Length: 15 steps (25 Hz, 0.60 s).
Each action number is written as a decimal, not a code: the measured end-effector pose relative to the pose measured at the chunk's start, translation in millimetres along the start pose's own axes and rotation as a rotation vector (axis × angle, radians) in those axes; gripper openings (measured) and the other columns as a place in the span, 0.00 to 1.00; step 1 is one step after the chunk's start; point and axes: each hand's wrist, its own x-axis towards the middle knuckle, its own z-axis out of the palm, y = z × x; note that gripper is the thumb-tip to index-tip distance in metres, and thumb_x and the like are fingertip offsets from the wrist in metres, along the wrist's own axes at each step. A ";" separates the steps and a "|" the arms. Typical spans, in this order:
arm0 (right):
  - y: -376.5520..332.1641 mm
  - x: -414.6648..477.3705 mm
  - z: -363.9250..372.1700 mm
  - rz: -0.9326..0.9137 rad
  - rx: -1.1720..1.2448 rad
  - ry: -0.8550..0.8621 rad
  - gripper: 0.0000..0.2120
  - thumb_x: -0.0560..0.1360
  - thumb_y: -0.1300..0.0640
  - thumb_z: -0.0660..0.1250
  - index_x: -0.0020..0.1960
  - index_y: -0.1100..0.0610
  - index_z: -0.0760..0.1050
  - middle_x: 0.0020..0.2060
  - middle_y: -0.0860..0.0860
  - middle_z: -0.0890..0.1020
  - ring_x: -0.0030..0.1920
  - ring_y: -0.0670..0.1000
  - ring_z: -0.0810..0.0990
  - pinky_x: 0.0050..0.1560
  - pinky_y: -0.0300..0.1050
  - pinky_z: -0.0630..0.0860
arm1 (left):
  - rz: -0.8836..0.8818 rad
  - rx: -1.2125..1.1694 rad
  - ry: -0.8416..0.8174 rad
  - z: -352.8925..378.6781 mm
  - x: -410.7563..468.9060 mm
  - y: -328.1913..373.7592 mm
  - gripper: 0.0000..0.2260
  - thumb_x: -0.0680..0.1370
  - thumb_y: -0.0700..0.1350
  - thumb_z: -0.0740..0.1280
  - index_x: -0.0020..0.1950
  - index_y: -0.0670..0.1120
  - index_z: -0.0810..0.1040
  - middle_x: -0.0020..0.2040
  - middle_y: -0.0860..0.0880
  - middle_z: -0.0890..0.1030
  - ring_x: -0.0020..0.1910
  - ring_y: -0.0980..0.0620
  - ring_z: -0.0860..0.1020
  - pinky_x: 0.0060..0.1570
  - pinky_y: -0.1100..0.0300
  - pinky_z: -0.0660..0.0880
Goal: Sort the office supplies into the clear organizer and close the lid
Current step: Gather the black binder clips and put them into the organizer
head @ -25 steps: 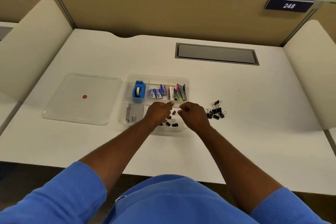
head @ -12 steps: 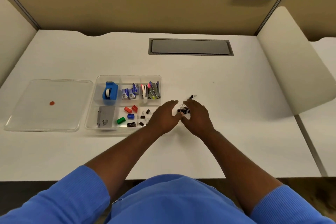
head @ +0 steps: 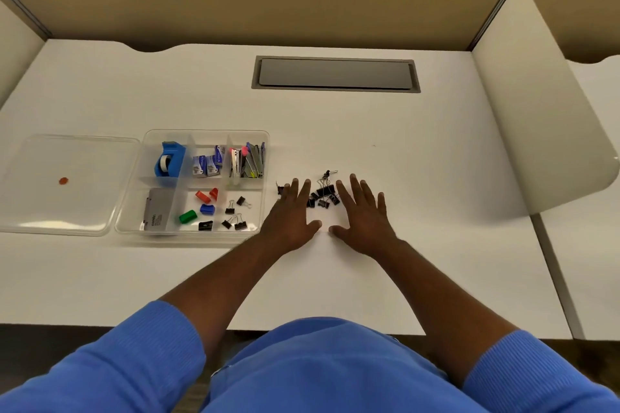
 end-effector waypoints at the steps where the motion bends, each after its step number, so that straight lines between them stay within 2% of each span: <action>1: 3.4 2.1 -0.5 -0.017 0.007 -0.011 0.46 0.76 0.39 0.65 0.80 0.42 0.36 0.80 0.47 0.36 0.80 0.53 0.37 0.77 0.63 0.40 | -0.010 -0.007 -0.003 2.9 1.5 -1.0 0.41 0.78 0.57 0.66 0.81 0.51 0.41 0.81 0.44 0.42 0.80 0.43 0.44 0.76 0.48 0.53; 4: 8.0 10.2 -4.3 -0.071 0.042 -0.026 0.42 0.79 0.47 0.64 0.80 0.43 0.39 0.80 0.47 0.39 0.80 0.53 0.40 0.78 0.63 0.45 | -0.026 -0.026 0.016 8.9 2.9 0.4 0.38 0.79 0.55 0.65 0.81 0.52 0.43 0.81 0.47 0.45 0.80 0.48 0.46 0.74 0.49 0.57; 8: 6.8 25.2 -11.0 -0.164 0.048 0.010 0.38 0.79 0.57 0.64 0.81 0.44 0.46 0.81 0.48 0.48 0.80 0.55 0.50 0.77 0.61 0.53 | -0.005 -0.036 0.114 13.1 2.2 6.7 0.31 0.81 0.47 0.64 0.80 0.49 0.54 0.80 0.47 0.57 0.78 0.50 0.57 0.72 0.54 0.61; 12: 2.0 36.3 -11.0 -0.228 0.010 0.046 0.35 0.78 0.58 0.64 0.81 0.47 0.53 0.80 0.52 0.55 0.76 0.56 0.60 0.72 0.56 0.62 | -0.037 -0.089 0.188 12.6 0.9 10.9 0.24 0.81 0.43 0.63 0.77 0.46 0.63 0.75 0.47 0.68 0.73 0.49 0.66 0.70 0.57 0.63; 15: 2.7 39.2 -7.6 -0.230 -0.007 0.041 0.34 0.78 0.57 0.65 0.80 0.47 0.56 0.79 0.51 0.58 0.74 0.56 0.62 0.67 0.55 0.65 | -0.057 -0.091 0.233 9.5 1.1 10.9 0.18 0.80 0.43 0.64 0.70 0.47 0.71 0.66 0.47 0.76 0.64 0.46 0.74 0.61 0.53 0.70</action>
